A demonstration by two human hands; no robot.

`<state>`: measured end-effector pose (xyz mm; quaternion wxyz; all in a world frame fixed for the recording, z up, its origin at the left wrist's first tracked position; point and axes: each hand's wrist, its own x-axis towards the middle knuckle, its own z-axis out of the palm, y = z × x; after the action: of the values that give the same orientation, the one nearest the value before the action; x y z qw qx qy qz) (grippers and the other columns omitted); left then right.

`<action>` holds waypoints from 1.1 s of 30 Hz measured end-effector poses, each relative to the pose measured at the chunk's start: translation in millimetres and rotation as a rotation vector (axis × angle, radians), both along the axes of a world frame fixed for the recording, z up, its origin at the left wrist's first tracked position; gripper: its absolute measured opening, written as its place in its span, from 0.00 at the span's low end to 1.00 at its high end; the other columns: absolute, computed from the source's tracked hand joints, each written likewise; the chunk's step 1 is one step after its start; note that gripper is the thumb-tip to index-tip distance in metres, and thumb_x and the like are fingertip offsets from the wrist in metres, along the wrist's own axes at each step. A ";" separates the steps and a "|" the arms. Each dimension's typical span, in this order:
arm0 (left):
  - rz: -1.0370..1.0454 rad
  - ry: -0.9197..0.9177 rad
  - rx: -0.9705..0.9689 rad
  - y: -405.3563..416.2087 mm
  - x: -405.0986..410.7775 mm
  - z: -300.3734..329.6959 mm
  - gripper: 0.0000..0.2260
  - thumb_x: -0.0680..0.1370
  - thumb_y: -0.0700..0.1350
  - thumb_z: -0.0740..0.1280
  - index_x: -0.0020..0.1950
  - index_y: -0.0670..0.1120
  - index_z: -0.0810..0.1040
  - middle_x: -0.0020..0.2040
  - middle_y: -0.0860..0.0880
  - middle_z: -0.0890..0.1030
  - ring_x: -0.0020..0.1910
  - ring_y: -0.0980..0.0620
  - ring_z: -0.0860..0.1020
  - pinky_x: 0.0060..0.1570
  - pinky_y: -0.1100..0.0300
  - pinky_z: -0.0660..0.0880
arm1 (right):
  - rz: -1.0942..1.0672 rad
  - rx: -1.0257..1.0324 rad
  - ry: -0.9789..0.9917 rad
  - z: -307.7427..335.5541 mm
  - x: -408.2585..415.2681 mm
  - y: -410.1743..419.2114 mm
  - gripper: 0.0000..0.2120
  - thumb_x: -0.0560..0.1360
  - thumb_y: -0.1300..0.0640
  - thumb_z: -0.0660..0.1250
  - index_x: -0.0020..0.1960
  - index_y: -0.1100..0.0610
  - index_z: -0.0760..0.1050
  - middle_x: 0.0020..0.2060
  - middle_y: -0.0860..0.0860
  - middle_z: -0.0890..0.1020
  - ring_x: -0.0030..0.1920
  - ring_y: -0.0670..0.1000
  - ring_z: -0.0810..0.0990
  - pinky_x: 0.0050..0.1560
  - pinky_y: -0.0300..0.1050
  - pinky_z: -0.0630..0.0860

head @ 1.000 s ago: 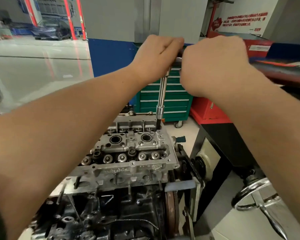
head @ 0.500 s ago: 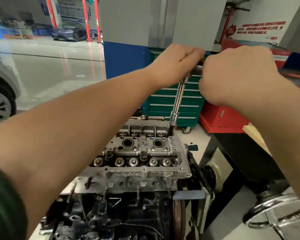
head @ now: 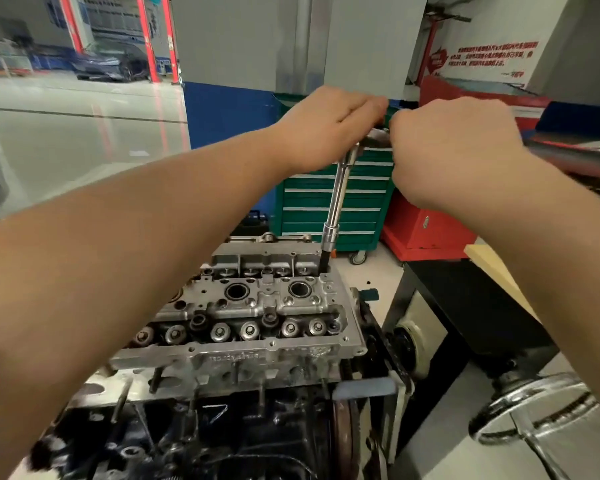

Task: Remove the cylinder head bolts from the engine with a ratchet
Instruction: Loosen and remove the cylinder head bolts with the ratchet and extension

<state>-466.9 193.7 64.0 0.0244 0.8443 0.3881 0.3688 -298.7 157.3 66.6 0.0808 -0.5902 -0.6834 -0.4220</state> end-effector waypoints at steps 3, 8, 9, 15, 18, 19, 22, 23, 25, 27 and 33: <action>0.268 0.190 0.261 -9.8 19.2 -4.6 0.19 0.88 0.51 0.54 0.42 0.49 0.76 0.34 0.53 0.72 0.34 0.49 0.72 0.38 0.53 0.64 | 0.120 -0.116 0.180 -0.9 2.2 22.4 0.06 0.80 0.56 0.63 0.45 0.57 0.71 0.35 0.57 0.73 0.36 0.60 0.71 0.35 0.51 0.68; 0.643 0.171 0.235 -20.4 51.7 -3.8 0.25 0.88 0.57 0.49 0.55 0.48 0.83 0.41 0.48 0.72 0.41 0.44 0.71 0.41 0.52 0.64 | 0.347 -0.312 0.366 -8.4 -4.7 60.8 0.13 0.79 0.64 0.63 0.62 0.62 0.75 0.57 0.64 0.78 0.59 0.65 0.76 0.55 0.50 0.72; 0.659 0.160 0.209 -17.4 51.3 -1.3 0.27 0.88 0.60 0.47 0.54 0.48 0.83 0.41 0.48 0.73 0.41 0.44 0.72 0.42 0.52 0.64 | 0.393 -0.311 0.371 -10.3 -4.2 64.2 0.10 0.79 0.64 0.63 0.59 0.62 0.76 0.54 0.63 0.78 0.56 0.65 0.76 0.51 0.48 0.70; 0.584 0.323 0.216 -18.7 41.4 5.7 0.27 0.86 0.67 0.47 0.43 0.48 0.70 0.34 0.49 0.68 0.40 0.42 0.73 0.33 0.54 0.58 | 0.461 -0.321 0.420 2.3 30.5 62.9 0.04 0.77 0.51 0.66 0.44 0.50 0.74 0.42 0.50 0.80 0.48 0.58 0.78 0.48 0.49 0.74; 0.534 0.400 0.203 -18.5 39.2 12.4 0.21 0.87 0.61 0.52 0.47 0.48 0.72 0.37 0.48 0.70 0.40 0.43 0.73 0.35 0.53 0.62 | 0.324 -0.318 0.447 6.0 46.2 68.8 0.08 0.79 0.54 0.62 0.42 0.54 0.75 0.42 0.55 0.80 0.49 0.61 0.77 0.49 0.54 0.75; 0.542 0.414 0.178 -18.0 41.5 16.4 0.18 0.88 0.56 0.54 0.46 0.47 0.72 0.37 0.48 0.69 0.37 0.44 0.72 0.35 0.53 0.63 | 0.308 -0.318 0.453 6.3 46.7 70.3 0.11 0.79 0.55 0.62 0.39 0.52 0.72 0.38 0.53 0.77 0.46 0.61 0.76 0.45 0.53 0.73; 0.596 0.469 0.139 -15.8 61.6 30.8 0.14 0.86 0.47 0.60 0.42 0.44 0.68 0.36 0.48 0.67 0.33 0.48 0.68 0.35 0.52 0.63 | 0.244 -0.310 0.412 7.3 43.9 73.3 0.14 0.78 0.58 0.61 0.34 0.51 0.66 0.33 0.51 0.72 0.40 0.59 0.72 0.37 0.49 0.66; 0.577 0.477 0.114 -14.6 68.7 32.7 0.11 0.85 0.45 0.60 0.44 0.44 0.69 0.36 0.49 0.67 0.34 0.46 0.69 0.37 0.51 0.65 | 0.231 -0.312 0.394 7.9 44.3 73.2 0.15 0.77 0.61 0.60 0.33 0.51 0.65 0.31 0.50 0.70 0.38 0.59 0.71 0.37 0.48 0.65; 0.558 0.504 0.078 -13.1 78.2 28.8 0.04 0.84 0.44 0.60 0.50 0.48 0.70 0.36 0.49 0.66 0.39 0.44 0.70 0.43 0.49 0.67 | 0.224 -0.323 0.358 7.6 44.9 71.2 0.15 0.76 0.64 0.59 0.33 0.53 0.64 0.31 0.50 0.67 0.39 0.59 0.71 0.38 0.49 0.66; 0.584 0.565 0.155 -9.0 82.2 18.7 0.05 0.84 0.44 0.59 0.49 0.50 0.70 0.36 0.48 0.65 0.33 0.44 0.68 0.41 0.48 0.69 | 0.206 -0.350 0.354 8.1 46.2 67.4 0.10 0.78 0.63 0.58 0.38 0.57 0.68 0.34 0.52 0.68 0.41 0.59 0.71 0.41 0.50 0.67; 0.091 0.263 0.077 5.4 44.6 19.3 0.29 0.86 0.63 0.54 0.33 0.48 0.76 0.27 0.53 0.79 0.26 0.56 0.75 0.32 0.65 0.71 | 0.016 -0.295 0.147 24.0 56.6 7.3 0.20 0.80 0.40 0.61 0.39 0.55 0.67 0.33 0.50 0.69 0.33 0.56 0.72 0.35 0.49 0.71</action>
<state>-422.3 199.1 83.3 -0.0755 0.8672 0.4112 0.2704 -242.1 164.6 90.6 0.0463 -0.6195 -0.7349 -0.2722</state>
